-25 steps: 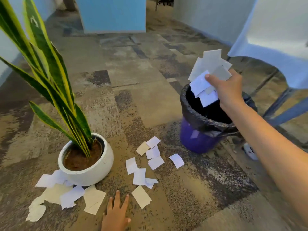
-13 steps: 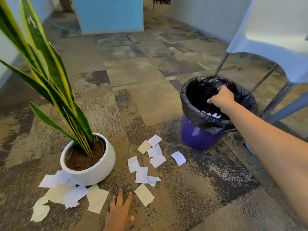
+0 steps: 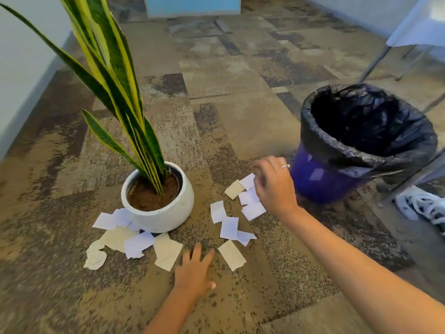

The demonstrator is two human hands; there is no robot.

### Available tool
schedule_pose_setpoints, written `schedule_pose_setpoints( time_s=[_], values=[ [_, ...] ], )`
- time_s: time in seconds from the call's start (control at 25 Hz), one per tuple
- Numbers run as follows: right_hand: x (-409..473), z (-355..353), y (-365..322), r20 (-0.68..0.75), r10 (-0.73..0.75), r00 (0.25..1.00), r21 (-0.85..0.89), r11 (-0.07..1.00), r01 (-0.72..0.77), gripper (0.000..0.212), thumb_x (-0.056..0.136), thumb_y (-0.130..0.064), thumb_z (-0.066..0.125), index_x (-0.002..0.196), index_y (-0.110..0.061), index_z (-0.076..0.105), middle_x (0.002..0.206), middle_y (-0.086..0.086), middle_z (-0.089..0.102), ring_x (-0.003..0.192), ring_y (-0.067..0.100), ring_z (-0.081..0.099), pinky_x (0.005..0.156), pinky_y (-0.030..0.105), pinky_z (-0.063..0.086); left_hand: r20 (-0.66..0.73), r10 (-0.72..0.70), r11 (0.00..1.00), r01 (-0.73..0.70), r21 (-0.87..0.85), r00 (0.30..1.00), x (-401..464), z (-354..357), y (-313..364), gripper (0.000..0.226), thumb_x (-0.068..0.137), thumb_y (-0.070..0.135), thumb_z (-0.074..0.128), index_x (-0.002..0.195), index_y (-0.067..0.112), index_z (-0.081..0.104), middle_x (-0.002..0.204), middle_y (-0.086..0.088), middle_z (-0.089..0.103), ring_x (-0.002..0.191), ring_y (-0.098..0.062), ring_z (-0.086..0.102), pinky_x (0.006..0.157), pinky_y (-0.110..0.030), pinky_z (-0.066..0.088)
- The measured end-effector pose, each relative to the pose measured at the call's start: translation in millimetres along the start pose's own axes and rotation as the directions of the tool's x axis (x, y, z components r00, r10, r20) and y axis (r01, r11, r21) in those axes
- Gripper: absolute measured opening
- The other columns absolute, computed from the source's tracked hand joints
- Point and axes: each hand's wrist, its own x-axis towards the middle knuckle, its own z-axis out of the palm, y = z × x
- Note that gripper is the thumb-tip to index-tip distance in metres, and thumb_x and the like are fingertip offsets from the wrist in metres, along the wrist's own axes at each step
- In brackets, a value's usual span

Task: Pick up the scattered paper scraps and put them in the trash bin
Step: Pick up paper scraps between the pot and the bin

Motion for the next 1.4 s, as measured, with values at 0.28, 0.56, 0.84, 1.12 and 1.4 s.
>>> schedule_pose_setpoints(
  time_s=[0.28,0.56,0.84,1.12,1.4],
  values=[
    [-115,89,-21,0.753,0.357,0.553,-0.141,0.908,-0.394,0.047,0.082,-0.044,0.065,0.116,-0.014,0.053,0.117,0.007,0.057,0.112,0.030,0.052,0.083,0.037,0.047,0.041,0.054,0.998,-0.056,0.037,0.998,-2,-4,-8,0.098,0.081,0.033,0.072,0.150,0.038,0.001,0.160,-0.005,-0.008,0.144,-0.038,0.003,0.102,-0.047,0.044],
    [-135,107,-32,0.776,0.533,0.337,-0.280,0.770,-0.573,0.044,0.071,-0.034,0.081,0.100,-0.013,0.055,0.102,0.005,0.062,0.097,0.024,0.059,0.073,0.031,0.048,0.007,0.044,0.999,-0.044,-0.004,0.999,-2,4,-8,0.095,0.084,0.026,0.069,0.150,0.038,0.001,0.160,-0.004,-0.009,0.144,-0.036,0.002,0.101,-0.046,0.045],
    [-70,74,55,0.504,0.728,0.465,0.043,0.516,-0.855,0.032,0.083,-0.030,0.069,0.095,0.000,0.071,0.091,0.017,0.070,0.070,0.019,0.059,0.052,0.024,0.044,0.003,0.028,0.999,-0.027,-0.022,1.000,0,7,-5,0.095,0.085,0.019,0.068,0.150,0.037,0.001,0.160,-0.004,-0.013,0.145,-0.036,0.002,0.102,-0.042,0.047],
    [-73,64,136,0.501,0.807,0.314,-0.307,0.504,-0.807,0.031,0.080,-0.017,0.072,0.106,0.000,0.068,0.112,0.022,0.067,0.103,0.035,0.062,0.087,0.043,0.052,0.008,-0.001,1.000,0.001,0.019,1.000,6,2,-2,0.095,0.079,0.023,0.074,0.148,0.036,0.010,0.159,-0.007,-0.004,0.142,-0.038,0.009,0.097,-0.040,0.050],
    [-64,72,116,0.517,0.779,0.354,0.083,0.366,-0.927,0.041,0.082,-0.006,0.070,0.120,-0.006,0.056,0.120,0.016,0.062,0.102,0.030,0.059,0.068,0.031,0.047,-0.012,0.000,1.000,0.000,0.010,1.000,5,3,-2,0.093,0.079,0.021,0.072,0.147,0.037,0.011,0.160,-0.002,-0.005,0.141,-0.039,0.008,0.089,-0.039,0.055]
  ],
)
